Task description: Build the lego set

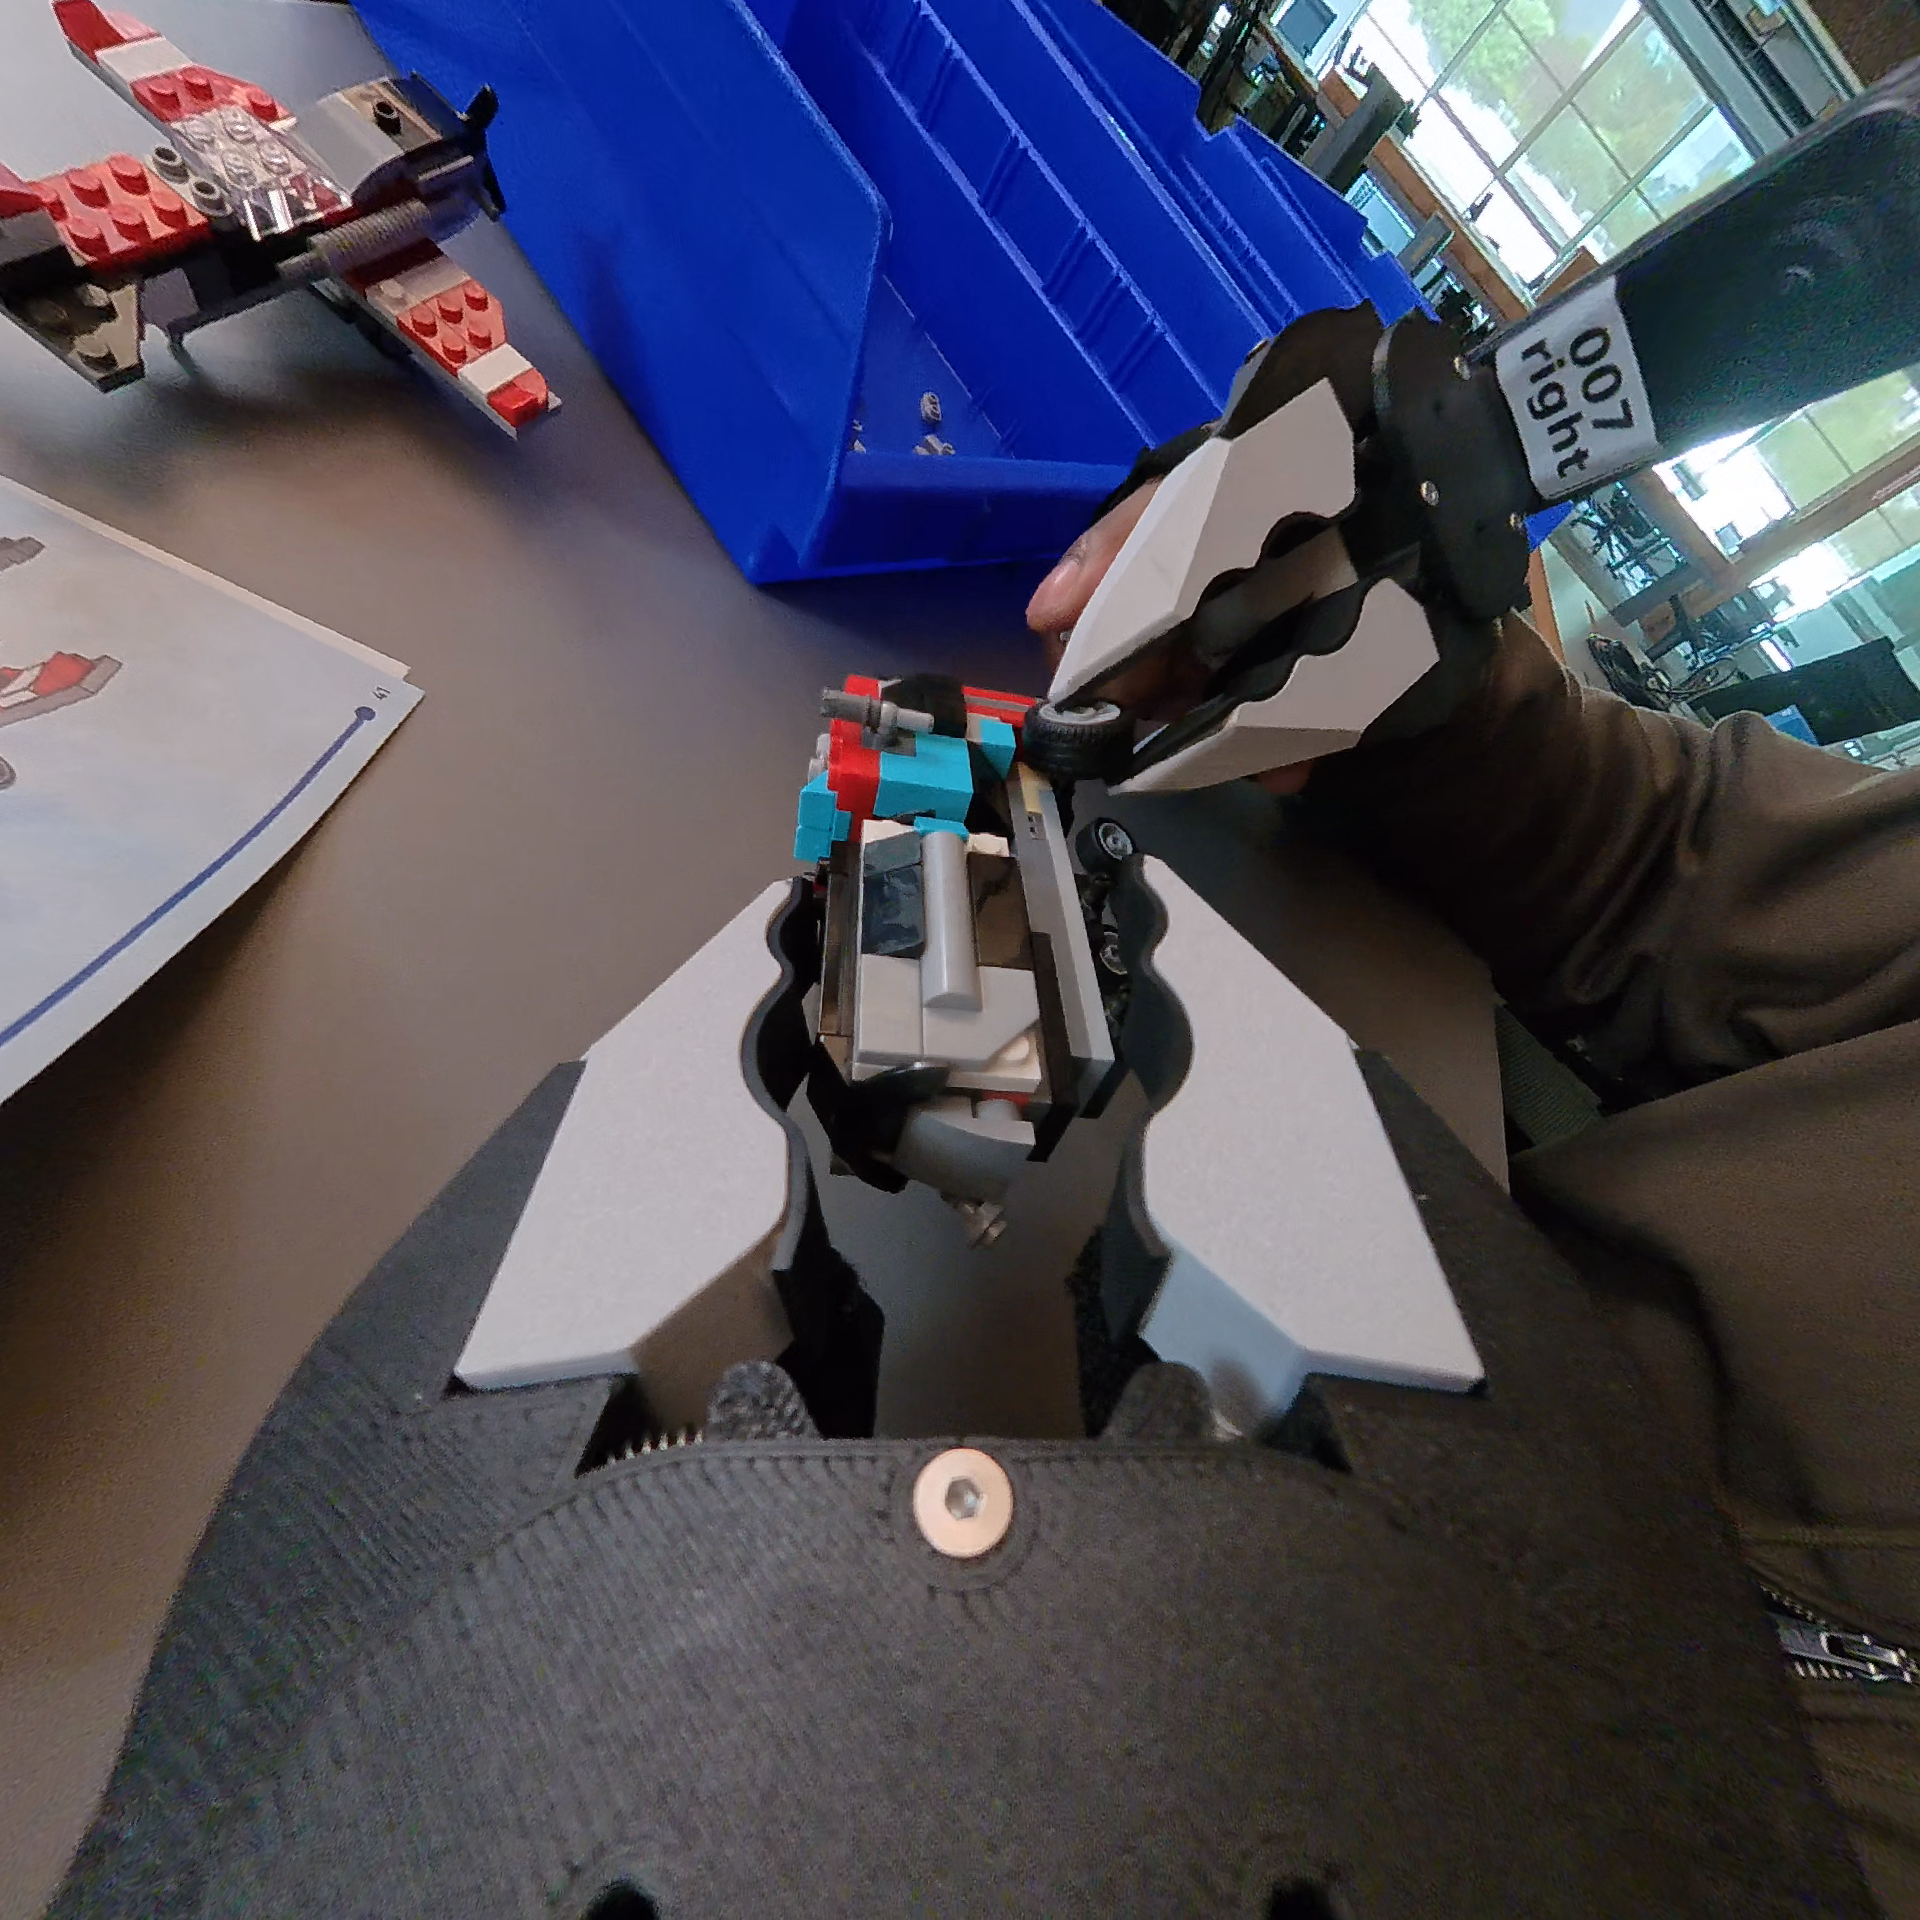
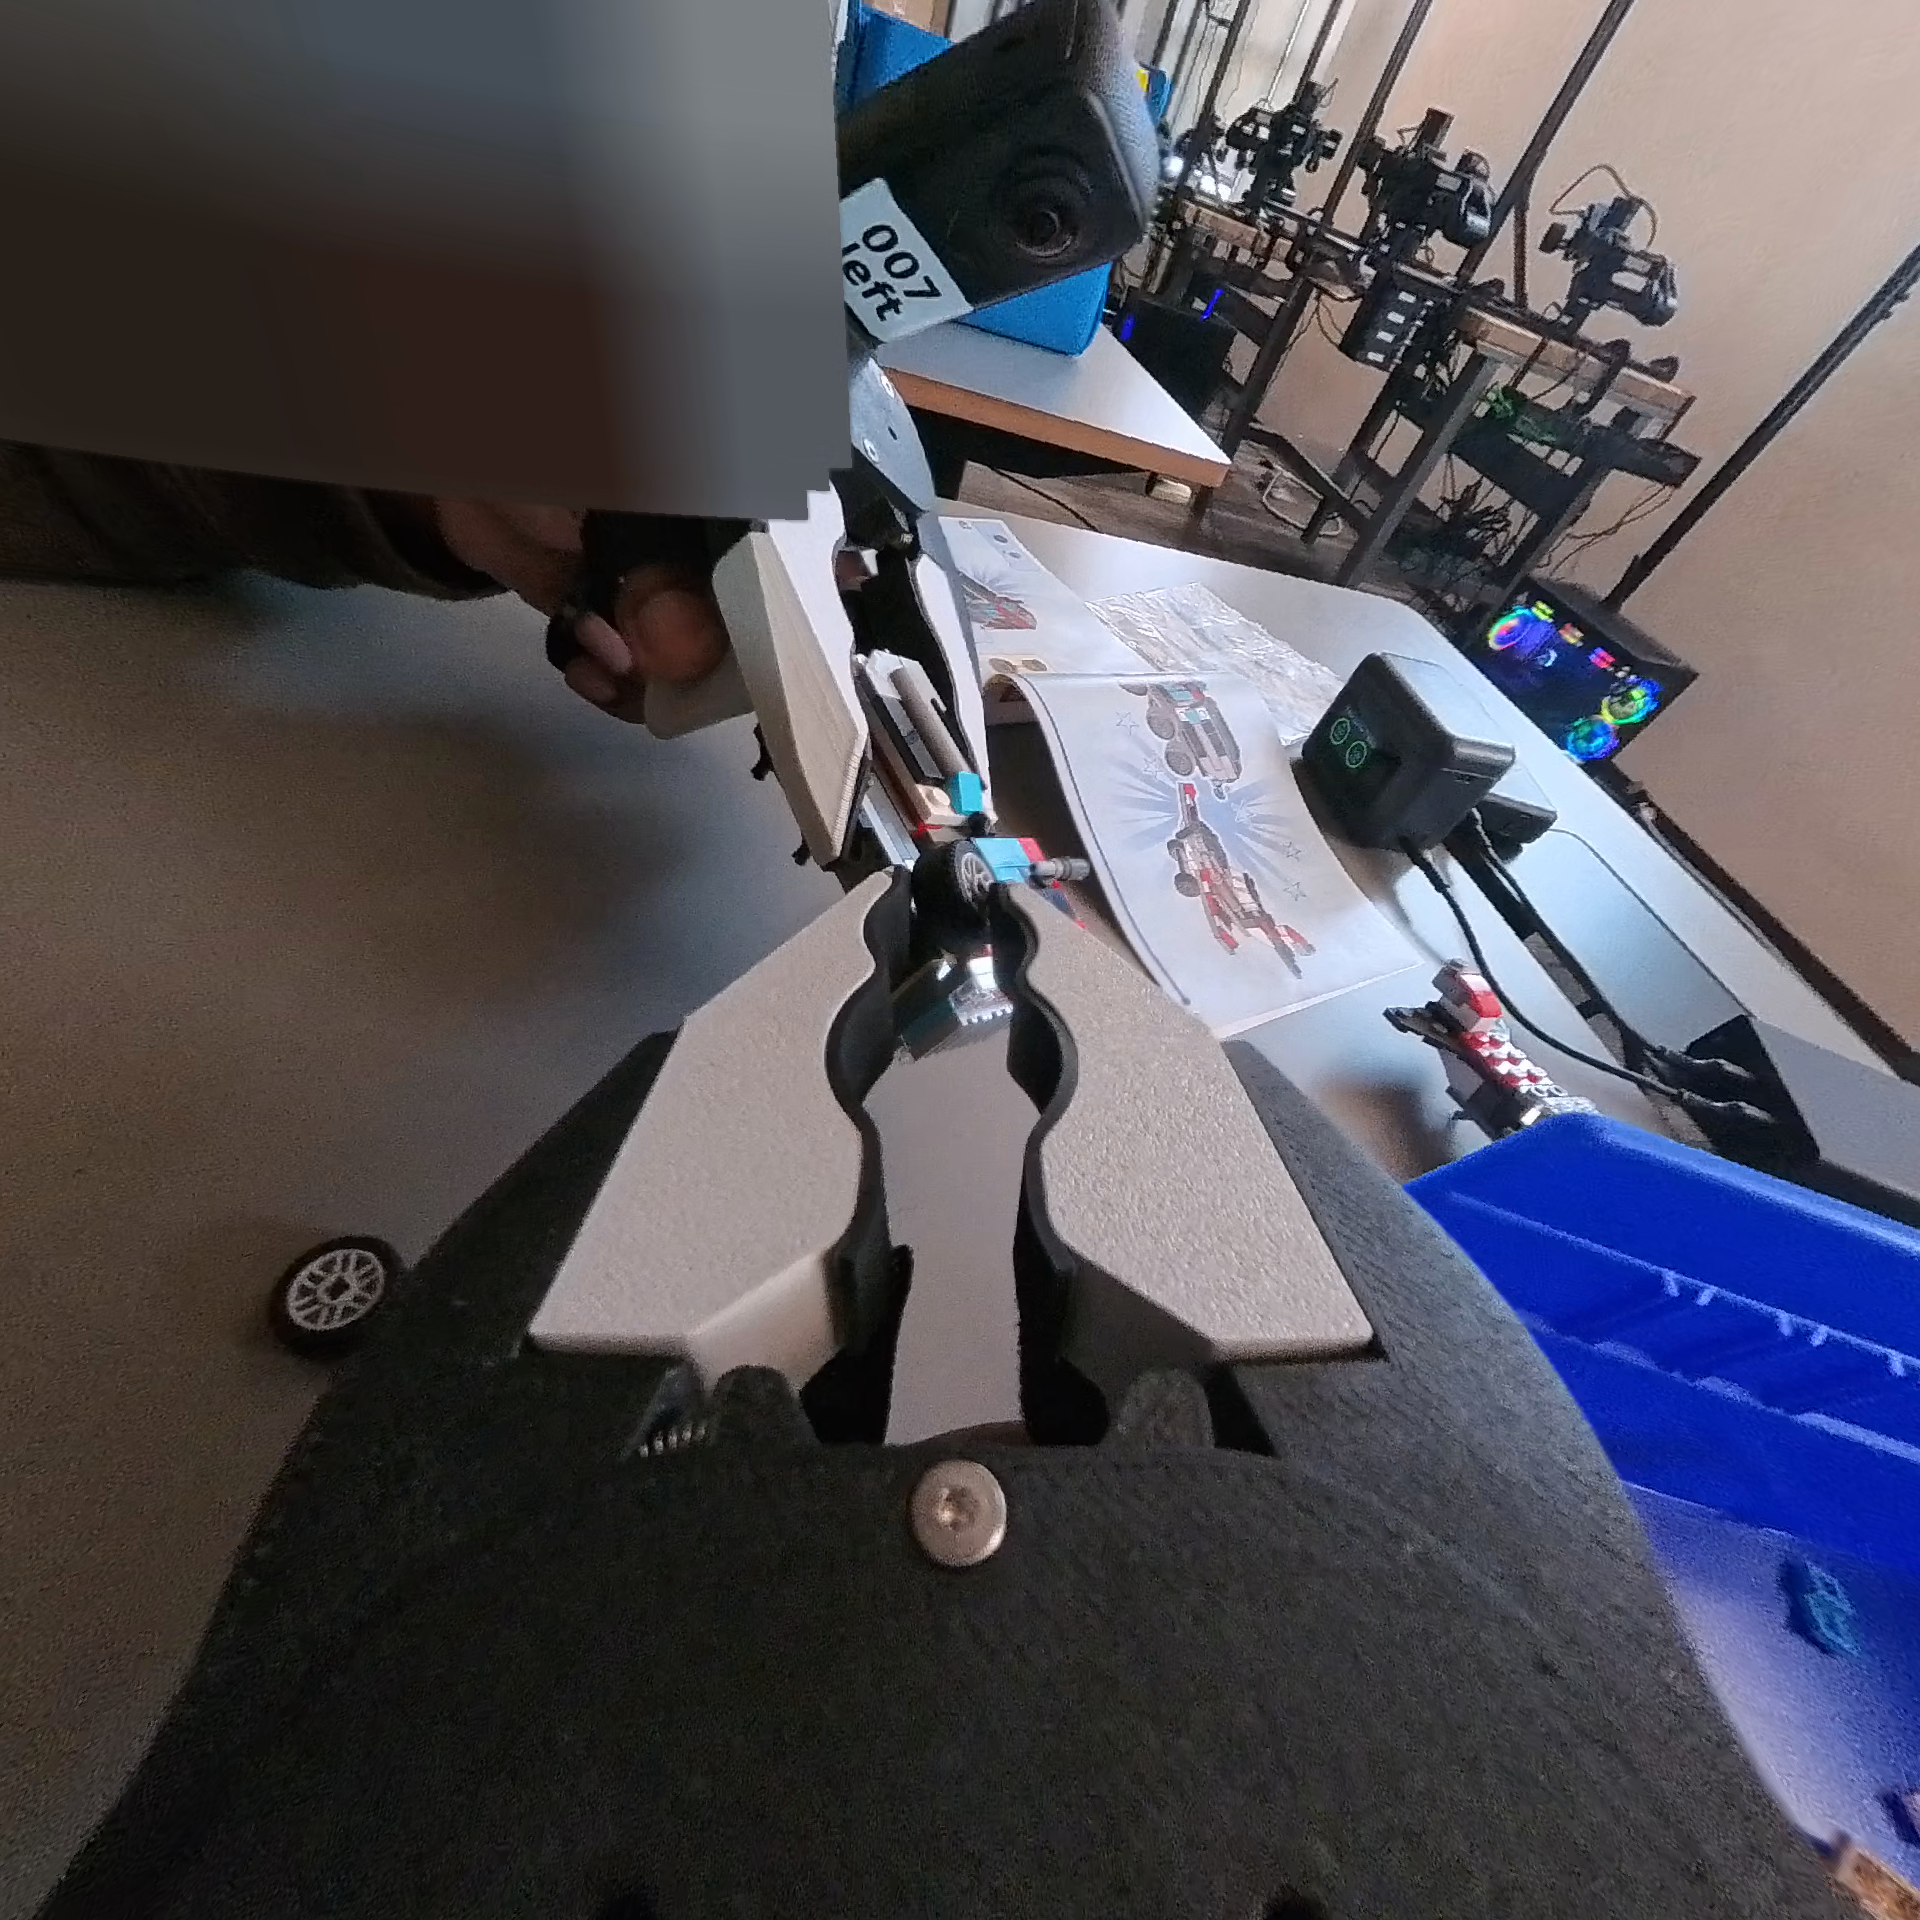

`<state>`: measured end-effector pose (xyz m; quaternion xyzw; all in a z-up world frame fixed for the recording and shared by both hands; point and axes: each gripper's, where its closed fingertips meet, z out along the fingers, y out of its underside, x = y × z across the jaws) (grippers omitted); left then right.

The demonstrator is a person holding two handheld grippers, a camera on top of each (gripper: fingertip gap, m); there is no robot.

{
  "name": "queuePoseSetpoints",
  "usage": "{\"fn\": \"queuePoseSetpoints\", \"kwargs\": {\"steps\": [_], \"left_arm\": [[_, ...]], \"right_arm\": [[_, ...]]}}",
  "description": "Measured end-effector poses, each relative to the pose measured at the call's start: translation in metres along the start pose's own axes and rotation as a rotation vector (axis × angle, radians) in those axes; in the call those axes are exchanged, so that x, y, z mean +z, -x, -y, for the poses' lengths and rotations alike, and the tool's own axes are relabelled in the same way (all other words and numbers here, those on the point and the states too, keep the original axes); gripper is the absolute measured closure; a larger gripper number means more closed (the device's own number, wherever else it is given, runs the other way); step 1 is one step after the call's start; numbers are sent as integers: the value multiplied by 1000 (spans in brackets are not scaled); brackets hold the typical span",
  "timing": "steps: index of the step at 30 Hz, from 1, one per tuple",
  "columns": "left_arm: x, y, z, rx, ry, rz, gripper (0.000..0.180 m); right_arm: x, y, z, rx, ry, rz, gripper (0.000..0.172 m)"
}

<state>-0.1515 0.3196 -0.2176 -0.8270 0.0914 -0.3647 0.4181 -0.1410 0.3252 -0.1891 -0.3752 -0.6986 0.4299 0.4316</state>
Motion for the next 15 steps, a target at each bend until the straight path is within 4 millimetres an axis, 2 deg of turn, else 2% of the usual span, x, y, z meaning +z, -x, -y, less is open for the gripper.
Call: {"fn": "queuePoseSetpoints", "kwargs": {"steps": [8, 15], "left_arm": [[-1, -4, 0, -38, -1, -29, 119], [-1, -2, -2, -59, 7, -35, 119]], "right_arm": [[-1, 3, 2, 194, -44, 93, 156], [-1, 3, 0, 71, -8, 59, 156]]}}
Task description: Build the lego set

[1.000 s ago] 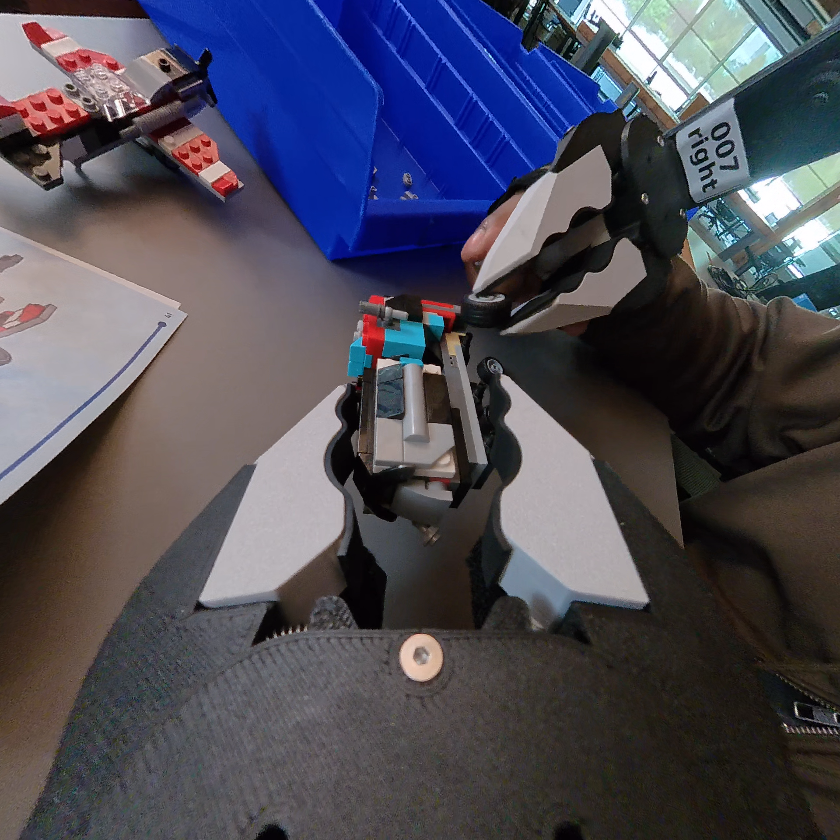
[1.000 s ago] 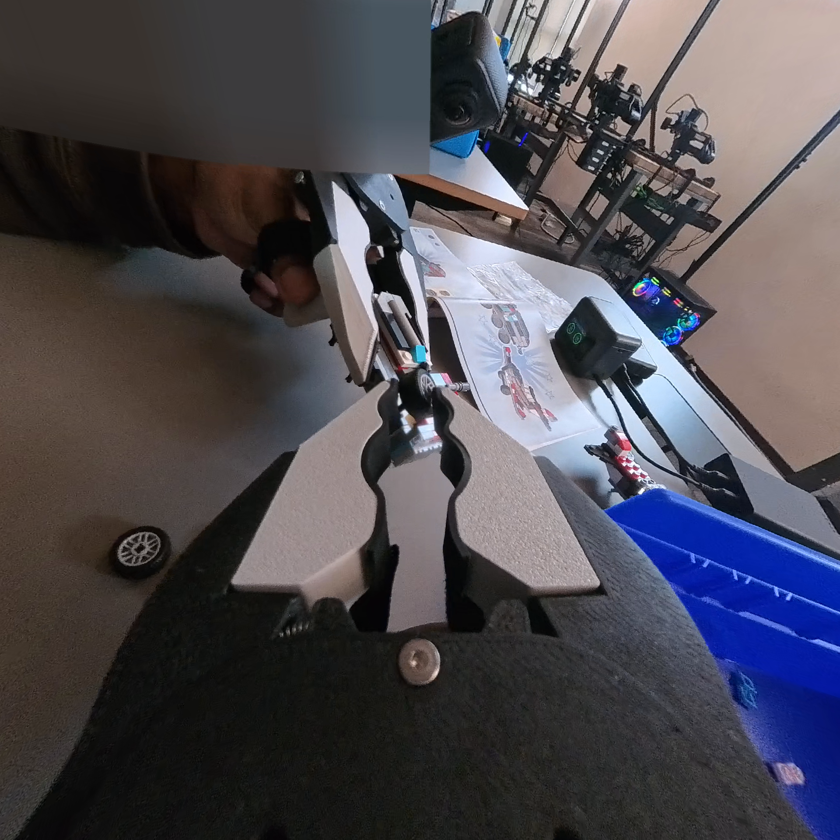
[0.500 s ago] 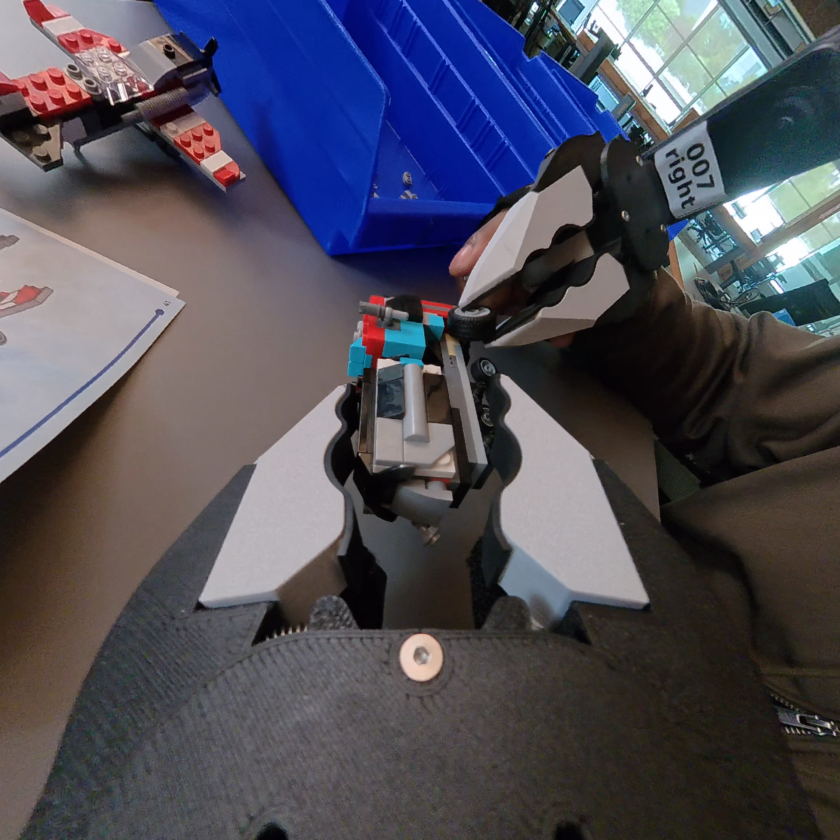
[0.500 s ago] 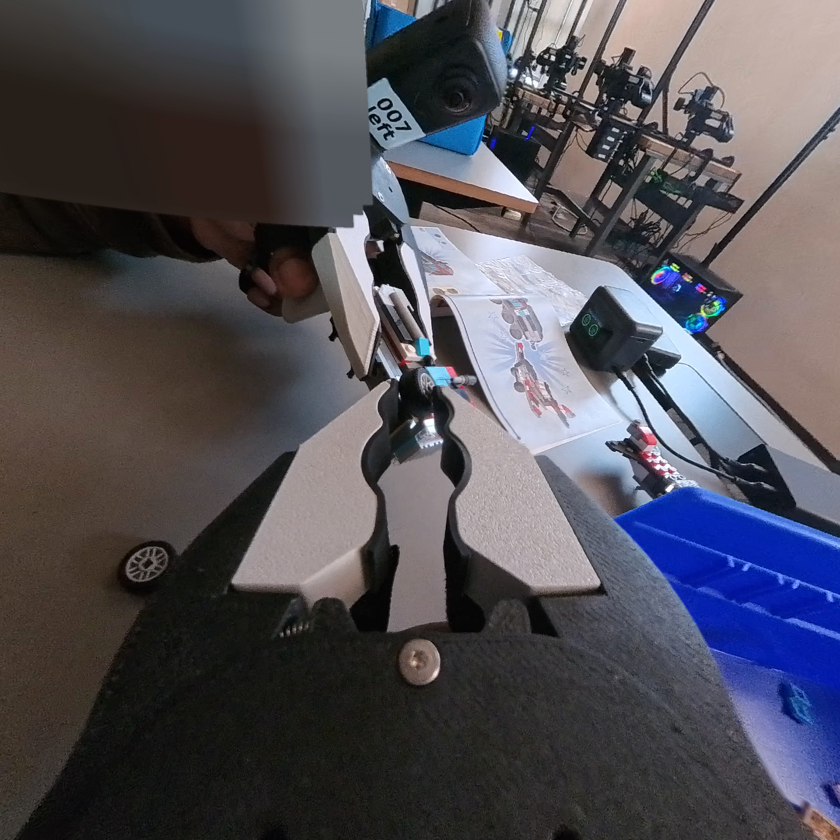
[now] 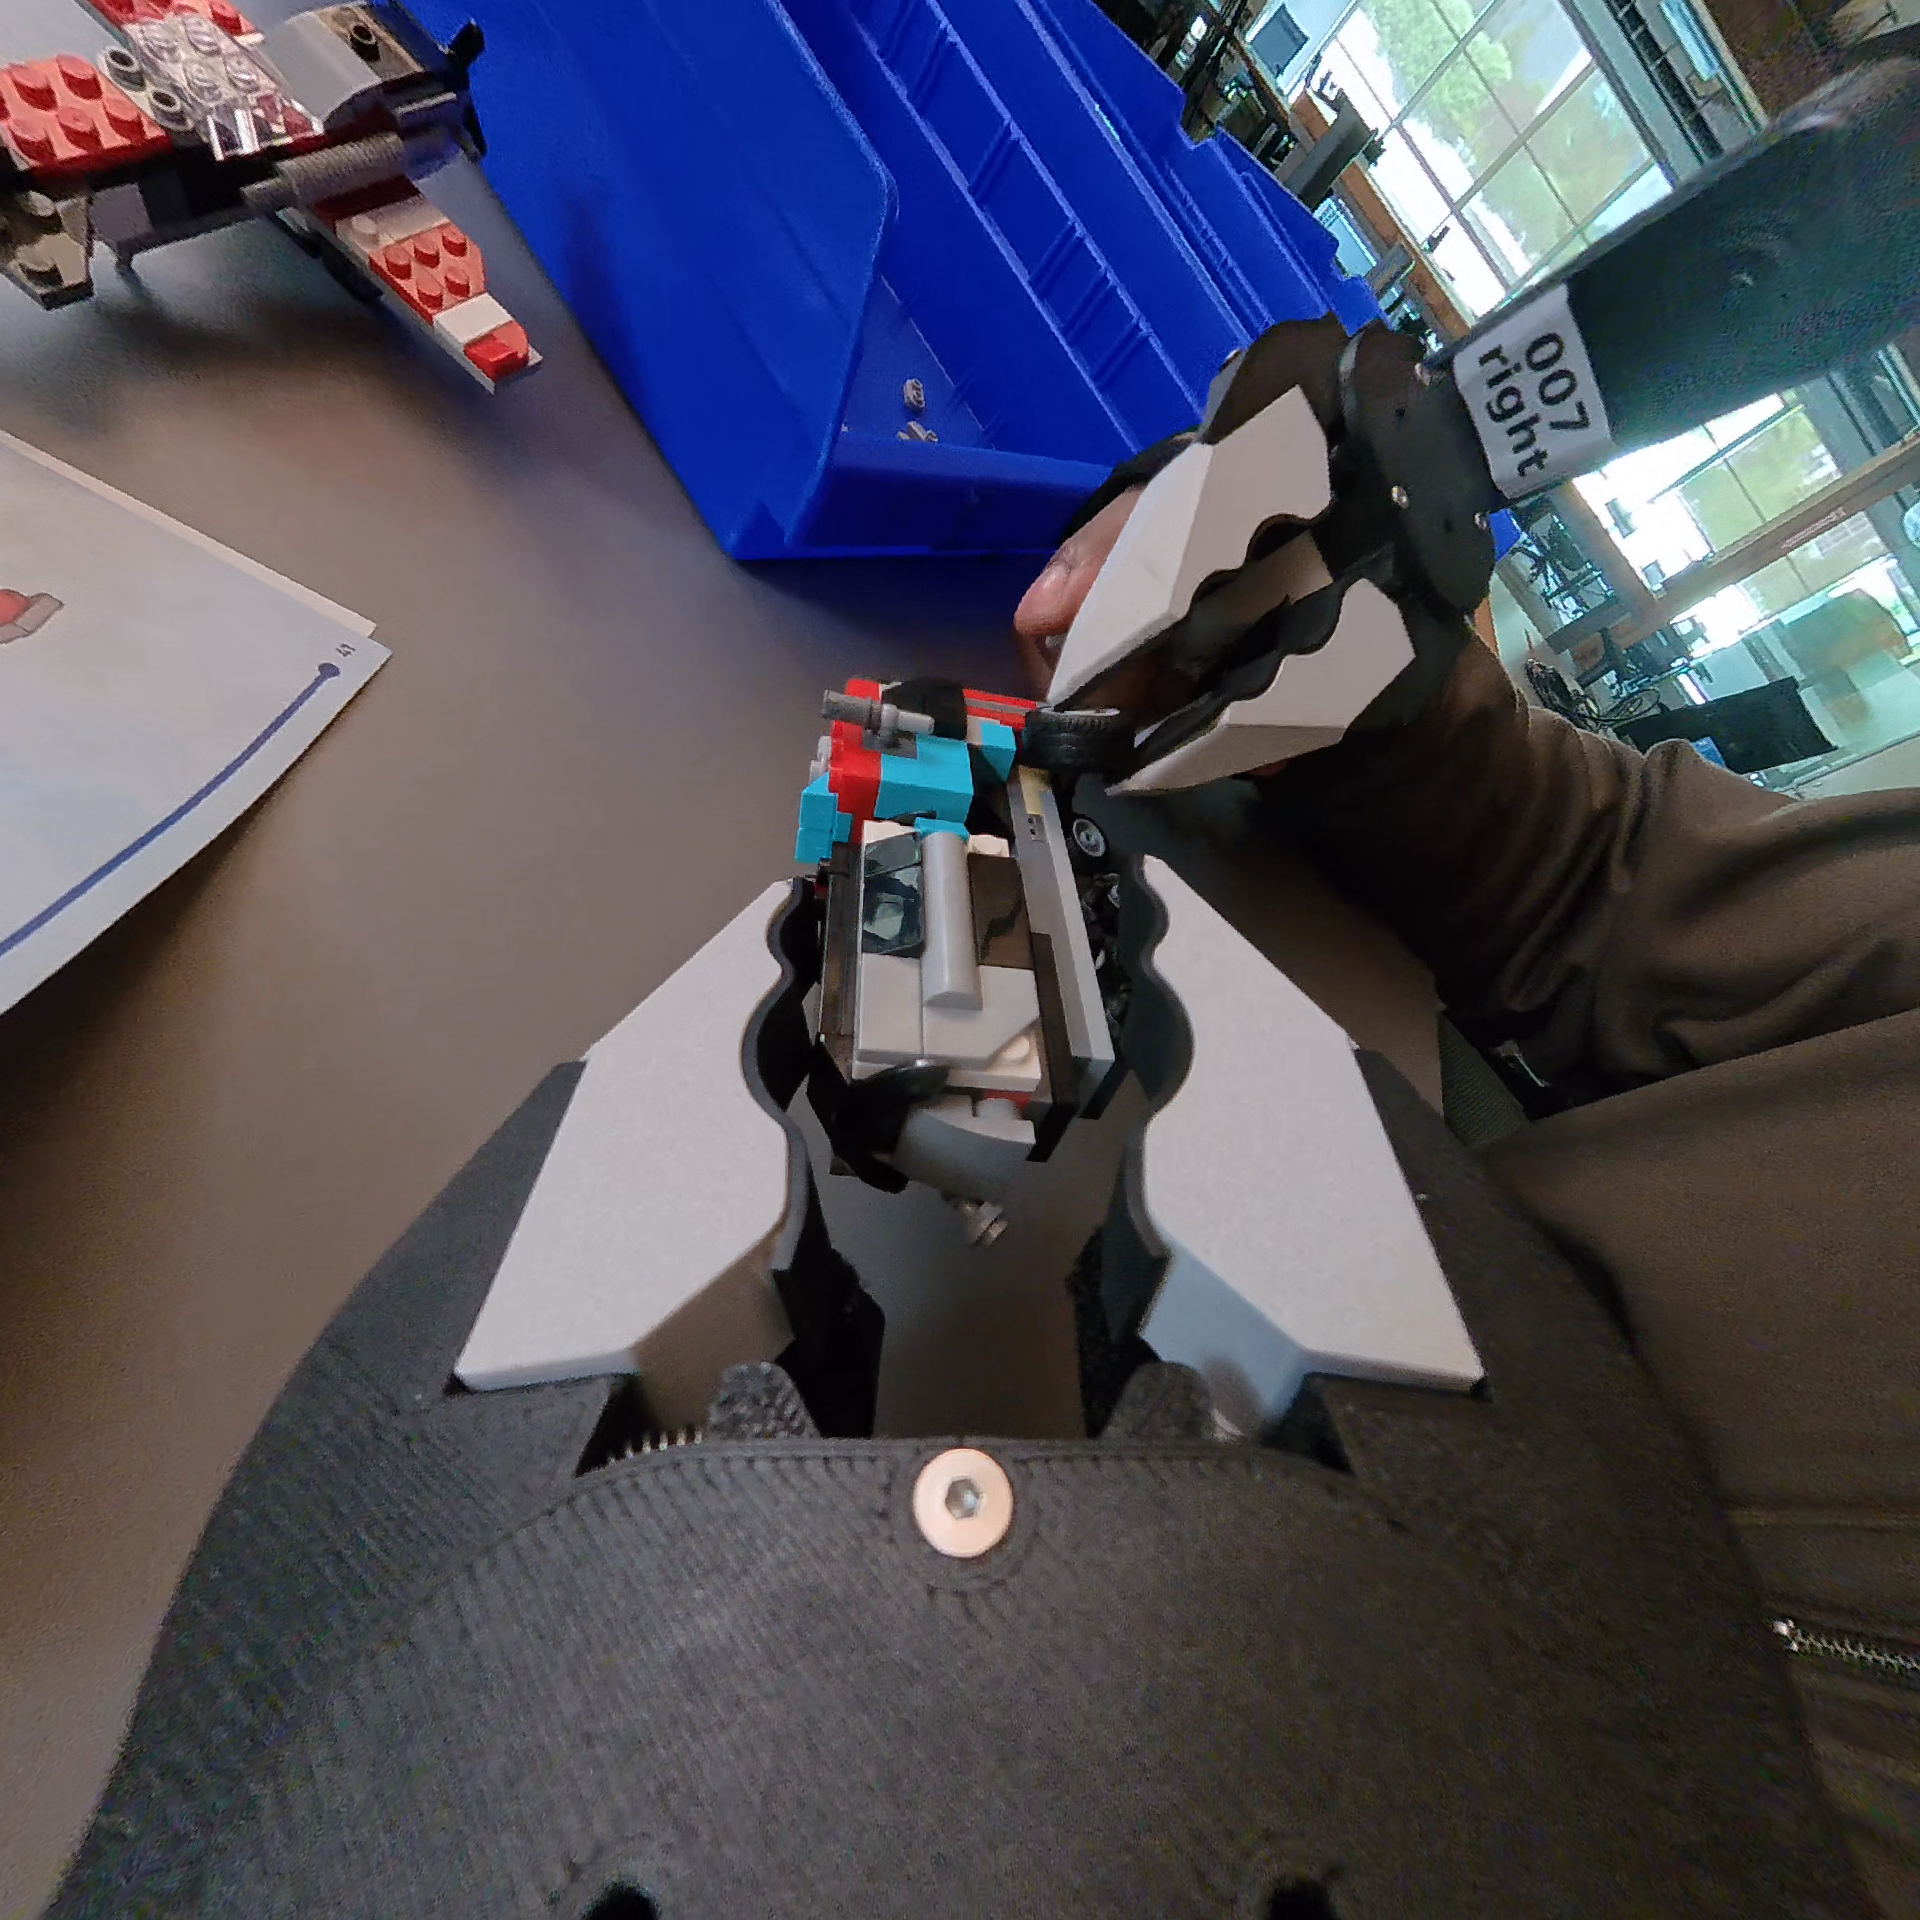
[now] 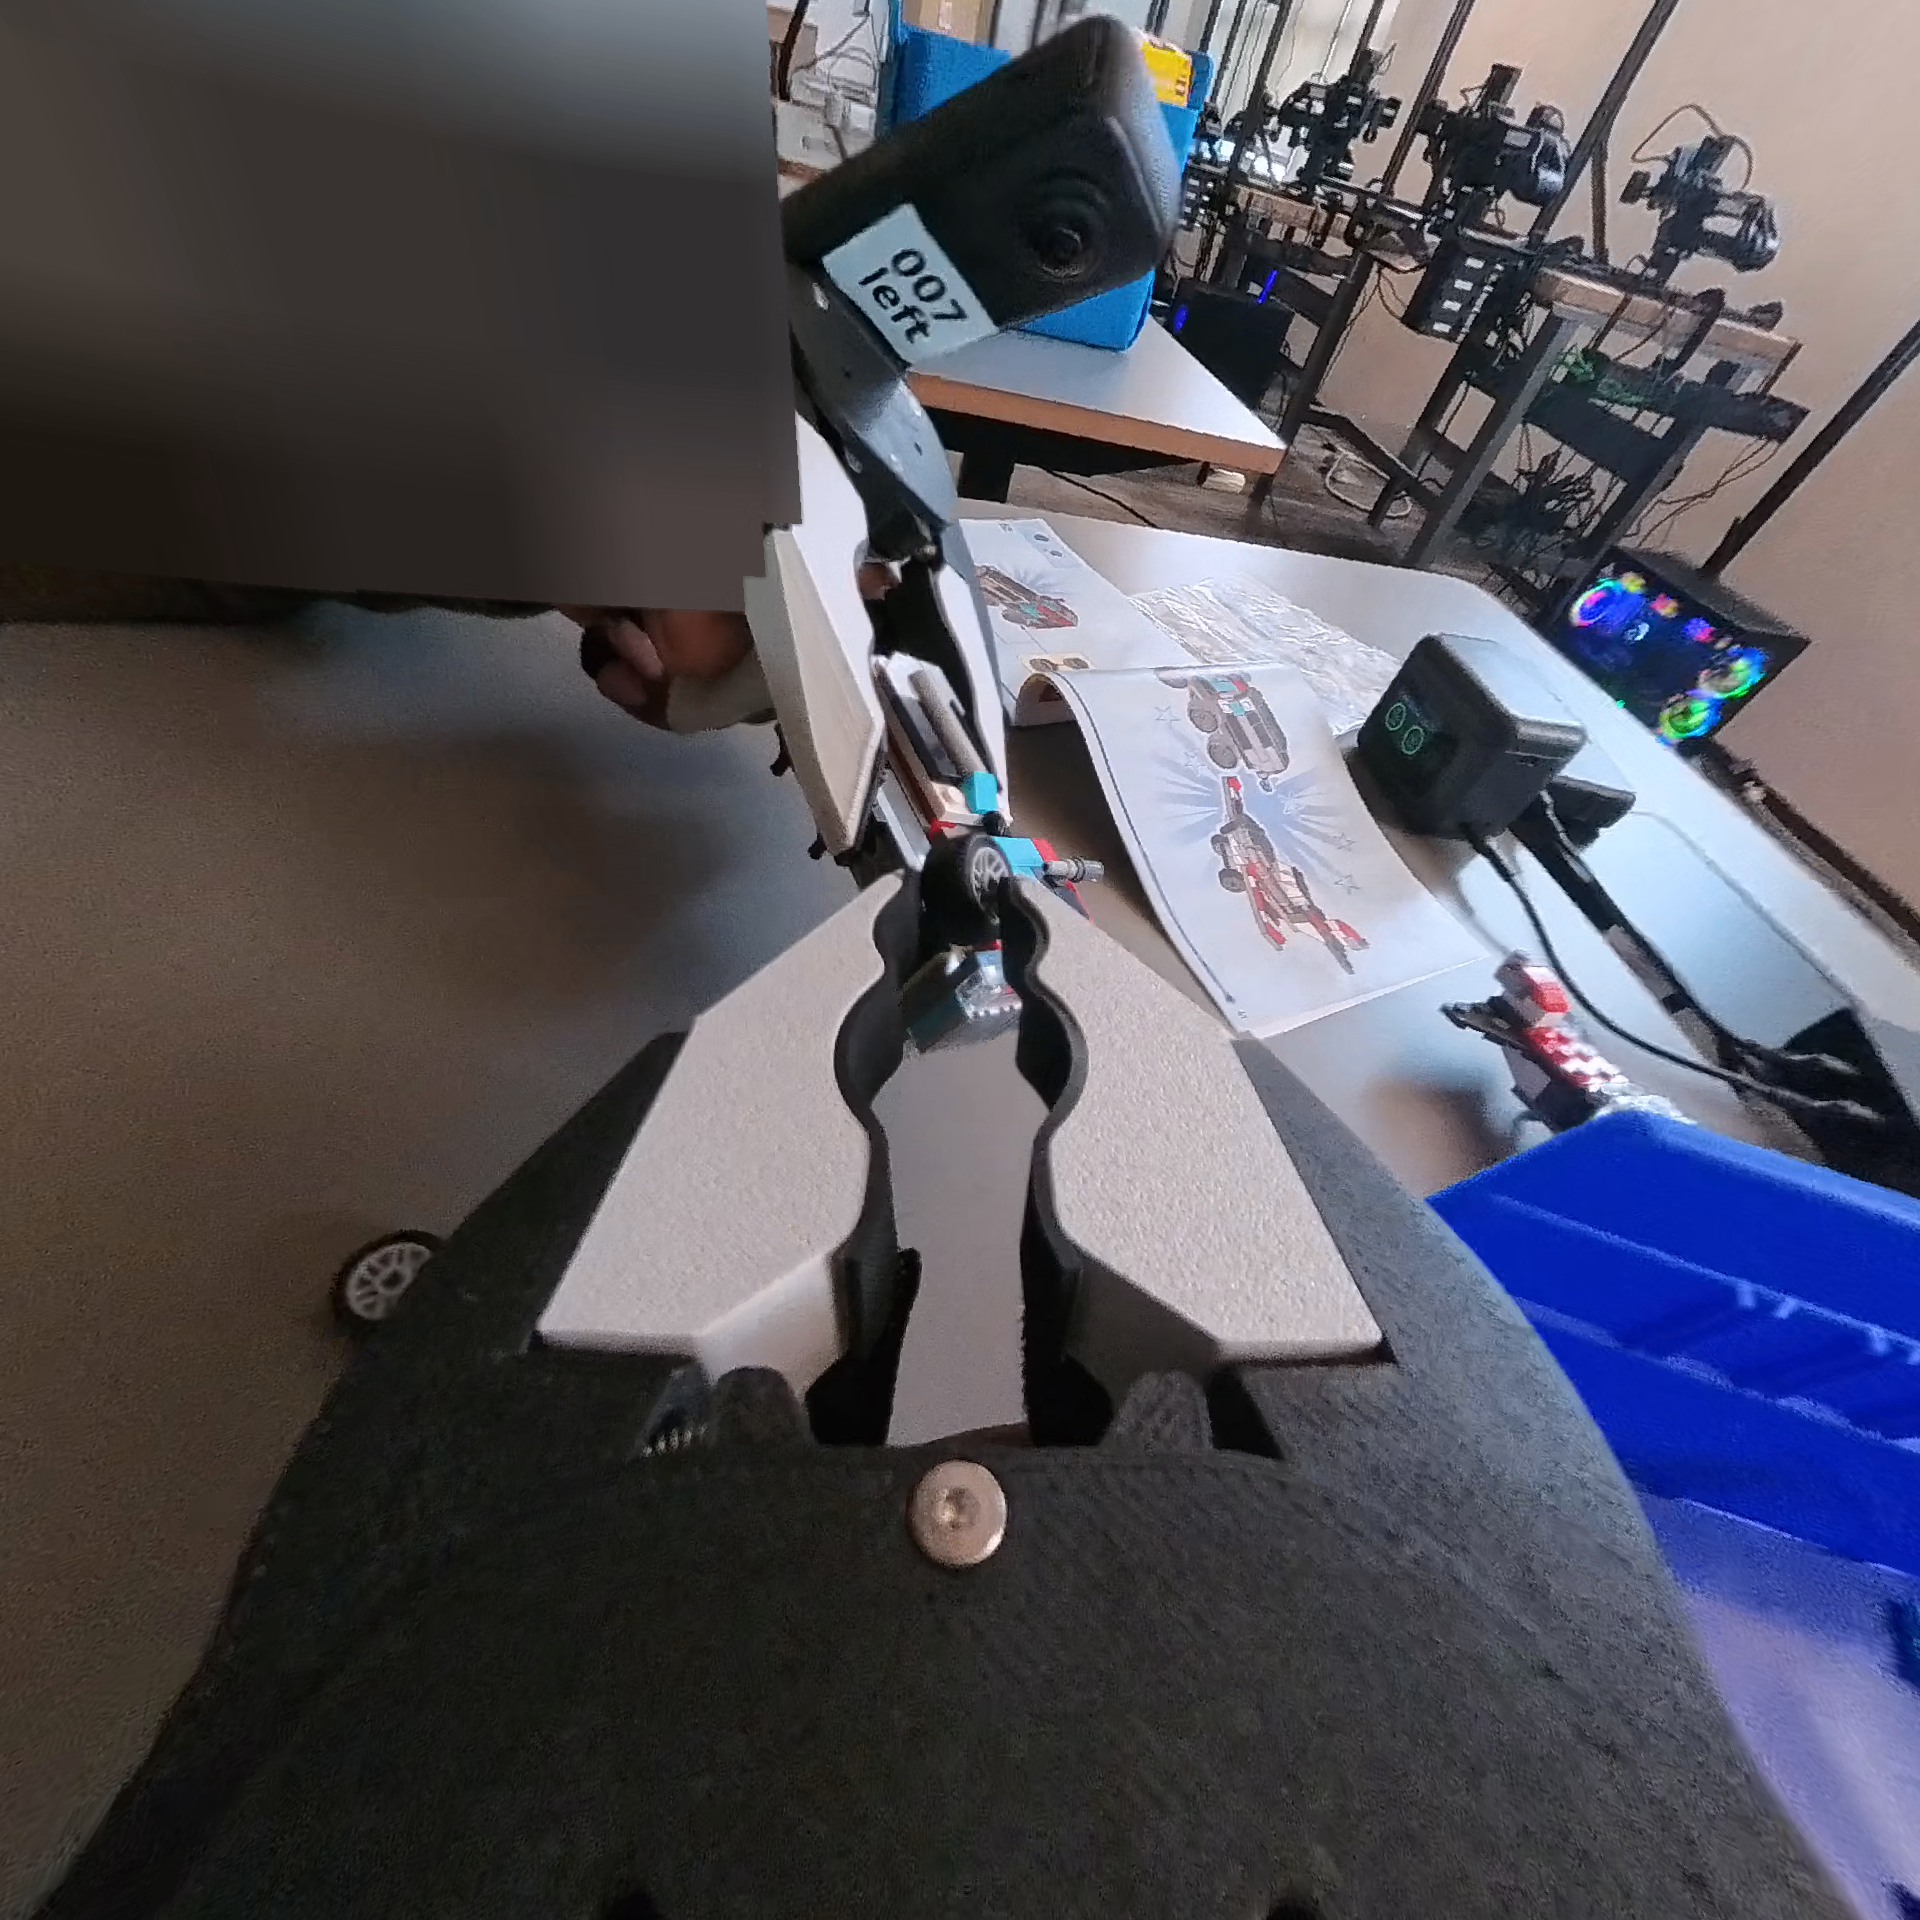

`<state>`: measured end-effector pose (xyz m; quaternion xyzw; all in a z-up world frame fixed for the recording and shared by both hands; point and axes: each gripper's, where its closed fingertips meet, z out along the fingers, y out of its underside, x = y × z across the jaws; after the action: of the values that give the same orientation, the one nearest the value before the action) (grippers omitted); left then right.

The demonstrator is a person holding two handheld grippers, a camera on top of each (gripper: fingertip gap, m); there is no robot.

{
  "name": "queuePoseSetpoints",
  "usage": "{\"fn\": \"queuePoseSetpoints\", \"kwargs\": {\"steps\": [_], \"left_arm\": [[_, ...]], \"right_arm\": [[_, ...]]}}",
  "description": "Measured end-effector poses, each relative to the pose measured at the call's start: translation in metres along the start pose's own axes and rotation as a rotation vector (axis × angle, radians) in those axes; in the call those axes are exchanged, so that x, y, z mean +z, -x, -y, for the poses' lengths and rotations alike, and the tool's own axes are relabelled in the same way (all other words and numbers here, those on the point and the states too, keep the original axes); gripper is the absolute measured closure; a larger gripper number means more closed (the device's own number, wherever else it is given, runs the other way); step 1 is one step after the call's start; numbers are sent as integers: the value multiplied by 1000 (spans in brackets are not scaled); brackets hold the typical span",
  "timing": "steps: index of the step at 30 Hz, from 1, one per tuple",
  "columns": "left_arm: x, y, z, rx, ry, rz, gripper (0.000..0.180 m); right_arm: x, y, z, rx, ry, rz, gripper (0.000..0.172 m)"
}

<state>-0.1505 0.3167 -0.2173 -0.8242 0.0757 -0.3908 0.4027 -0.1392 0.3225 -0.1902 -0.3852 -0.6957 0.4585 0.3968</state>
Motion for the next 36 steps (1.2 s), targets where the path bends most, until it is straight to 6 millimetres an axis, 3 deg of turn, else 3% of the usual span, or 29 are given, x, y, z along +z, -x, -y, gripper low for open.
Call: {"fn": "queuePoseSetpoints", "kwargs": {"steps": [11, 23, 36], "left_arm": [[0, 2, -1, 12, 12, 20, 119], [3, 1, -6, 27, 39, 26, 119], [3, 1, -4, 1, 20, 7, 119]], "right_arm": [[2, 0, -5, -373, 128, -136, 156], [1, 5, -12, -525, 209, -133, 155], [5, 16, -23, -696, 252, -113, 120]]}}
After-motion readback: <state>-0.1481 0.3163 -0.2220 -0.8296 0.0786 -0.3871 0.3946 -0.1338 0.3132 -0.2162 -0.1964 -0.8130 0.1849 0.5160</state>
